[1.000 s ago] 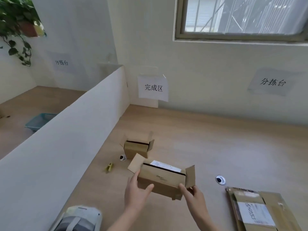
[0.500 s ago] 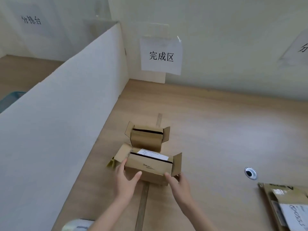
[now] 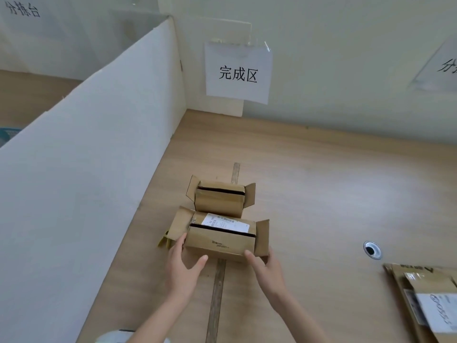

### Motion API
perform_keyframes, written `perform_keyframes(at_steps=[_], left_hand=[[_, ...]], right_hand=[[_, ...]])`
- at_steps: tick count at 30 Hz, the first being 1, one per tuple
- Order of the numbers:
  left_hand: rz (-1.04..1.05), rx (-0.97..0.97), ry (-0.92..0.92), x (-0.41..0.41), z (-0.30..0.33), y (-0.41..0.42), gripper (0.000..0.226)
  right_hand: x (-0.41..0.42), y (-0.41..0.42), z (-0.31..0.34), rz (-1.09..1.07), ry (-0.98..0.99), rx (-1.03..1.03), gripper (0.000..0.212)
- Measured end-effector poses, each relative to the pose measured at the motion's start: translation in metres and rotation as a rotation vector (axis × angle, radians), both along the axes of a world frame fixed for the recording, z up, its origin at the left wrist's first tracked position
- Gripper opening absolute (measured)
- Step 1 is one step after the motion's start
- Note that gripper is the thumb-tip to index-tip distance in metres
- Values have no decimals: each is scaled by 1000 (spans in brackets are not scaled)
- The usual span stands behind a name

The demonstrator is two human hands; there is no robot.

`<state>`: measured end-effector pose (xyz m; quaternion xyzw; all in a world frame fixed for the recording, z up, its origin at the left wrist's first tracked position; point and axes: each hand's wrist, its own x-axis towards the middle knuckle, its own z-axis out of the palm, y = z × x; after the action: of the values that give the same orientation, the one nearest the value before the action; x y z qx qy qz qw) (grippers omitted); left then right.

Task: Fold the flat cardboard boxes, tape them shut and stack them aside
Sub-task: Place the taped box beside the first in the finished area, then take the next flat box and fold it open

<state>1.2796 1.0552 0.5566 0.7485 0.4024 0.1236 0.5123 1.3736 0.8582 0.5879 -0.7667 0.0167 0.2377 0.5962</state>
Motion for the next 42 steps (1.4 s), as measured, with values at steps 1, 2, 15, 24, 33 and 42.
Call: perform_keyframes(at_steps=[1, 2, 15, 24, 33, 42], left_hand=[[0, 12, 6, -2, 3, 0, 84], [0, 27, 18, -5, 7, -1, 84], [-233, 415, 121, -74, 121, -120, 75], [-530, 607, 59, -81, 230, -335, 83], [-680, 597, -40, -49, 267, -487, 81], [-712, 439, -6, -3, 187, -547, 73]], right_hand=[[-1, -3, 1, -11, 2, 12, 39], [-2, -7, 3, -23, 0, 19, 46], [-65, -159, 79, 168, -343, -314, 68], [-107, -375, 196, 215, -603, -576, 79], [-105, -538, 245, 64, -580, -662, 70], [-68, -598, 169, 46, -415, -642, 70]])
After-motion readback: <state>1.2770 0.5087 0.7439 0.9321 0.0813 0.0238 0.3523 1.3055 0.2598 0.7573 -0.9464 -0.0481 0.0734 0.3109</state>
